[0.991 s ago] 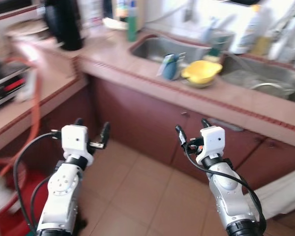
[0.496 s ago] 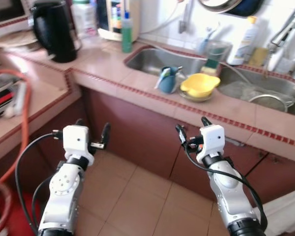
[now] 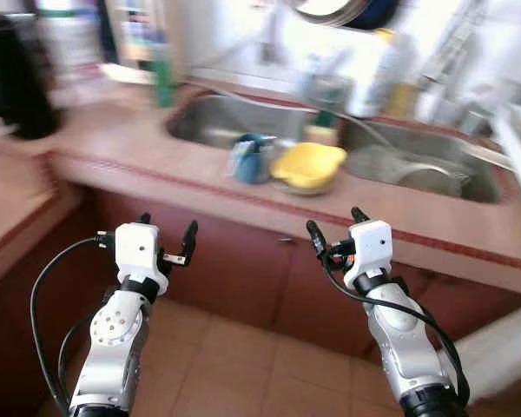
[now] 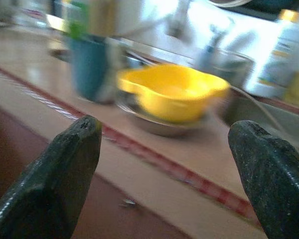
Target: Kitchen organization
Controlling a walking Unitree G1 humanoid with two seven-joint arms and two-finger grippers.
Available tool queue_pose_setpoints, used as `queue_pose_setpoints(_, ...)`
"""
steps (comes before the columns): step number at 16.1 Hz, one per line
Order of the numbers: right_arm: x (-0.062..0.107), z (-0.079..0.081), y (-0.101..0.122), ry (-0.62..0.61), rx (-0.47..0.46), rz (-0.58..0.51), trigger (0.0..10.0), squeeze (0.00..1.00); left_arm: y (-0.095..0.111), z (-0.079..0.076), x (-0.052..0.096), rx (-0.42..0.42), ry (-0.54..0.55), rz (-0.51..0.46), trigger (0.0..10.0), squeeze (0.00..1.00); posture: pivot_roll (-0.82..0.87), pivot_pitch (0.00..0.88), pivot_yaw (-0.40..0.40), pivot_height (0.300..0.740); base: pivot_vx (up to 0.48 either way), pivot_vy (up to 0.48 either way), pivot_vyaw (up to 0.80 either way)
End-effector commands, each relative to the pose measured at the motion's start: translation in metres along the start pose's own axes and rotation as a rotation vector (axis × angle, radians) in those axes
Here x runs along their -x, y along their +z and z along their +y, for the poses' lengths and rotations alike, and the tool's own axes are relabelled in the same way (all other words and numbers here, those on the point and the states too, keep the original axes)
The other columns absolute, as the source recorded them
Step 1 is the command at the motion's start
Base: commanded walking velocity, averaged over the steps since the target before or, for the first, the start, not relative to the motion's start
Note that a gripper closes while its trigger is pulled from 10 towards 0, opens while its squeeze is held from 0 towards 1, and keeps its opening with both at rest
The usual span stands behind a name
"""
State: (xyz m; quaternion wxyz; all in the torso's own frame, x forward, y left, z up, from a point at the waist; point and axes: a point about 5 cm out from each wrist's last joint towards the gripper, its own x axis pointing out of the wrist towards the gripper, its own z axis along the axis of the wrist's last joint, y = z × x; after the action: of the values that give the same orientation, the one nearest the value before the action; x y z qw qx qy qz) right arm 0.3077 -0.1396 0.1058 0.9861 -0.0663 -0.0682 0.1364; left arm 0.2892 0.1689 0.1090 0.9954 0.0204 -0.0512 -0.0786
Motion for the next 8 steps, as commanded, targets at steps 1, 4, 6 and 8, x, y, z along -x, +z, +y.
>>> queue_pose_setpoints(1,0.0017,-0.0104,0.0009,-0.023,0.017,0.004,10.0,0.00,0.0019,-0.0093,-0.0030,0.000,-0.028,-0.008,10.0,0.00,-0.10,0.000,-0.035,0.740,0.337,0.000,-0.64)
queue_pose_setpoints(4,0.0019,-0.0081,0.0038,-0.006,0.016,-0.022,10.0,0.00,0.0020,-0.0090,-0.0030,0.000,-0.029,-0.009,10.0,0.00,-0.10,0.000,-0.036,0.740,0.333,0.000,-0.21)
queue_pose_setpoints(6,0.0017,-0.0068,0.0036,0.003,0.016,-0.023,10.0,0.00,0.0019,-0.0095,-0.0029,0.000,-0.031,-0.010,10.0,0.00,-0.10,0.000,-0.036,0.740,0.332,0.000,0.00)
queue_pose_setpoints(8,0.0019,-0.0064,0.0034,0.006,0.018,-0.023,10.0,0.00,0.0023,-0.0098,-0.0028,0.001,-0.032,-0.012,10.0,0.00,-0.10,0.000,-0.037,0.740,0.330,0.000,0.00)
